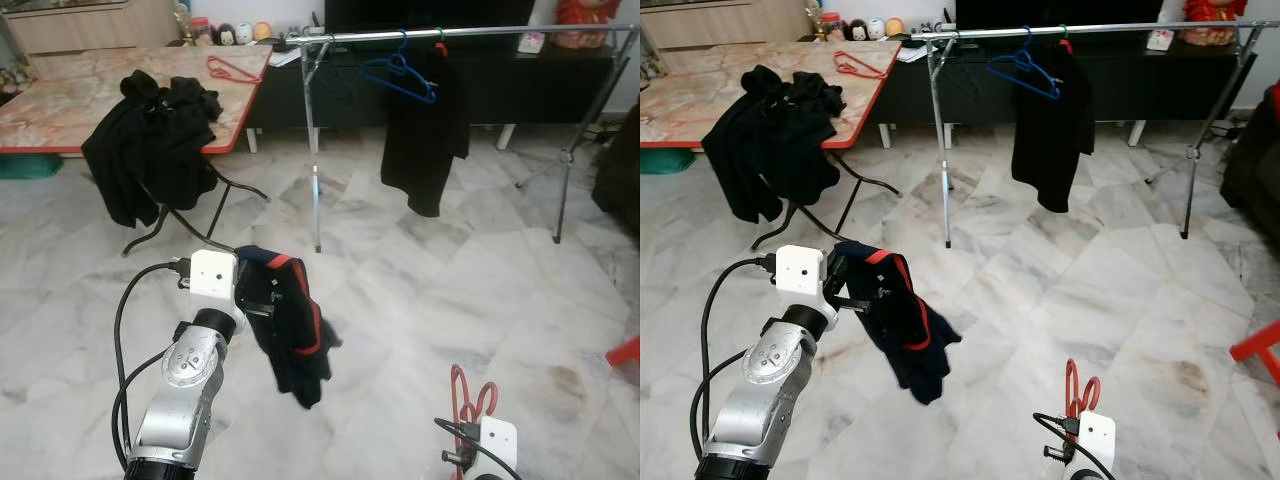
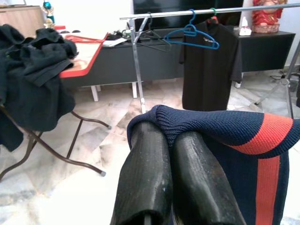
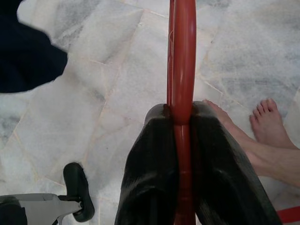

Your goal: Hang hanger

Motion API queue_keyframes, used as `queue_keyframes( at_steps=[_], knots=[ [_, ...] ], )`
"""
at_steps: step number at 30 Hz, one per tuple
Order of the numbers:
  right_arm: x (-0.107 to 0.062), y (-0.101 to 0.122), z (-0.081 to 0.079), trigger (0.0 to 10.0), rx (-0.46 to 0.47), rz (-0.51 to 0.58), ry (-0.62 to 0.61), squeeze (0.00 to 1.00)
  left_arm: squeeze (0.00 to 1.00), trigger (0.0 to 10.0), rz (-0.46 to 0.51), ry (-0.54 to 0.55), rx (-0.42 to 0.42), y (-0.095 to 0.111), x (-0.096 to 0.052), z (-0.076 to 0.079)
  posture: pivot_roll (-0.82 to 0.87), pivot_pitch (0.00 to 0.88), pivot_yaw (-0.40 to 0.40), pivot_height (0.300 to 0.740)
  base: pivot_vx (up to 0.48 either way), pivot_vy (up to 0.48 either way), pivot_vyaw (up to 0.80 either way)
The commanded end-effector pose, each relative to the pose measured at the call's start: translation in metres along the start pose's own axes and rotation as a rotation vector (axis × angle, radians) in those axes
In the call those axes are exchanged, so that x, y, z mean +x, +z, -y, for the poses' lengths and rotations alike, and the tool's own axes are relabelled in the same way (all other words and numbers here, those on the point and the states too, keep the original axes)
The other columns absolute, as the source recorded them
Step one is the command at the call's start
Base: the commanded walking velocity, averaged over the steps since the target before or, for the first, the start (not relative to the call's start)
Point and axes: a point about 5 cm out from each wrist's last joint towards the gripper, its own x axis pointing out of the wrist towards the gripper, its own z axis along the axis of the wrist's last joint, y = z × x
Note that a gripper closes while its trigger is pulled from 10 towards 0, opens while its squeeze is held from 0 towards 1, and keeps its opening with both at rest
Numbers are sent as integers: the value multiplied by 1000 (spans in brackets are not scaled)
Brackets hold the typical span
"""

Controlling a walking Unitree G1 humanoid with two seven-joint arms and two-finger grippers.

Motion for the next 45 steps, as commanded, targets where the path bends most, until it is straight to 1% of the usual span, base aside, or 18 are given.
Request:
queue_keyframes(
  at_steps=[1, 13, 45],
  knots=[
    [-1, -6, -3, 10000, 6, -24, 10, 0, 0, 10000, 46, -13, 13, 13, 3, 0, -21, 0, 35, 716, 0, 371, 0],
    [-1, -5, -5, 10000, 3, -24, 19, 0, 0, 10000, 43, -14, 19, 14, 4, 0, -17, 0, 32, 716, 0, 375, 0],
    [2, 5, -13, 10000, -1, 8, 43, 0, 0, 10000, 31, 14, 30, 16, 4, -5, 10, 0, 20, 716, 0, 374, 0]
  ],
)
